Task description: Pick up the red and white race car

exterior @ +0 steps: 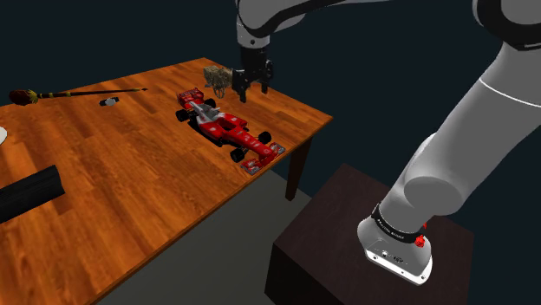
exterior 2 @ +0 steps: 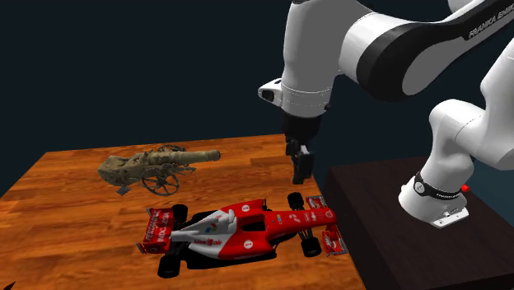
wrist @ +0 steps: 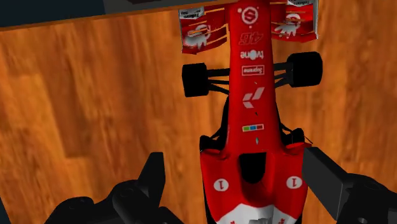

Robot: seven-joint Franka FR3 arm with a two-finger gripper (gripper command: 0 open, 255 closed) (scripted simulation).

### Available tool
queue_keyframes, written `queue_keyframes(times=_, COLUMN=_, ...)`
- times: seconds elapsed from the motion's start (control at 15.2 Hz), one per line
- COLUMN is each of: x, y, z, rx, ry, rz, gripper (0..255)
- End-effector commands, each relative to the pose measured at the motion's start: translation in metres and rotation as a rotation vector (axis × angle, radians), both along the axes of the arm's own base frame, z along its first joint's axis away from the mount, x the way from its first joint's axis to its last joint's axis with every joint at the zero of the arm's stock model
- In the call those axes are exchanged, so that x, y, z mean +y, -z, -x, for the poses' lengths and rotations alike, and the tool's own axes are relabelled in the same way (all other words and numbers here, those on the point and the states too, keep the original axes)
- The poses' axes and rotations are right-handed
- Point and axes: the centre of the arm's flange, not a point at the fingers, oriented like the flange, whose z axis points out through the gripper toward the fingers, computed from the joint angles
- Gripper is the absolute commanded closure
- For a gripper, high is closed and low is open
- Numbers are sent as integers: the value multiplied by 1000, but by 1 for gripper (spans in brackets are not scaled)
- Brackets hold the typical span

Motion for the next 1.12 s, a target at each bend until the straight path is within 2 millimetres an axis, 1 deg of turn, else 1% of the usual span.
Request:
queue_keyframes(times=0.0, x=8, y=11, z=-21, rx=-5, ry=1, rz=-1, gripper=0)
queue_keyframes(times=0.73, x=39, y=62, z=-149, rx=-32, ry=9, rz=-4, gripper=0)
queue_keyframes(times=0.79, x=39, y=63, z=-151, rx=-33, ry=10, rz=-4, gripper=0)
queue_keyframes(times=1.06, x=39, y=84, z=-151, rx=-33, ry=9, rz=-4, gripper=0)
